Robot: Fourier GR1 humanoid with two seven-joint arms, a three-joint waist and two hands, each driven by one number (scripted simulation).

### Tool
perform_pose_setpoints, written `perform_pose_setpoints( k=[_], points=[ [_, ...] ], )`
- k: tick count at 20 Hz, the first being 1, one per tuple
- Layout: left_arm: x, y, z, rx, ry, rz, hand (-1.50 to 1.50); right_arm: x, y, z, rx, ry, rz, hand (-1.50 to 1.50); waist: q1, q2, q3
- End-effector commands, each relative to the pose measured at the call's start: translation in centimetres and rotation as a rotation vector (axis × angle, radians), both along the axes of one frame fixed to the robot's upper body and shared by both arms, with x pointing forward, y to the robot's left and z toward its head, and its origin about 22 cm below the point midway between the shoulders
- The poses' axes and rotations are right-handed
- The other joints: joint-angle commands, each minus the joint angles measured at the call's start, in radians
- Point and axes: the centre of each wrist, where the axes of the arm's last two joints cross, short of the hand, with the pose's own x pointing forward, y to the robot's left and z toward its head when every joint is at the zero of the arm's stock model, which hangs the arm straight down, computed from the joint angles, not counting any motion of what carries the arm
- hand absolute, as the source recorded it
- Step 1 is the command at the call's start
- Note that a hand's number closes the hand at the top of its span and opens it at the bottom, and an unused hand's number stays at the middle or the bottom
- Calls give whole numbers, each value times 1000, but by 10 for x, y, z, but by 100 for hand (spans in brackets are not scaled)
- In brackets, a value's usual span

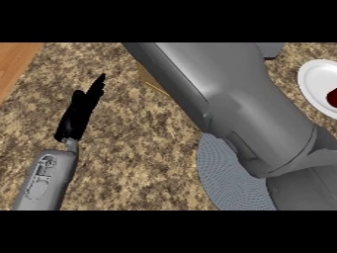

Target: Pick the croissant from the placemat and place it in the basket

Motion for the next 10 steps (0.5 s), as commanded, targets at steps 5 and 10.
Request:
perform_pose_setpoints(
  k=[5,10],
  points=[
    [-9,19,-5,-1,-1,56,0,18,-8,-8,-54,167,-238,150,-50,-5,5],
    [-22,31,-17,-10,5,71,0,20,-10,-8,-53,183,-184,150,-67,-7,6]
  ],
)
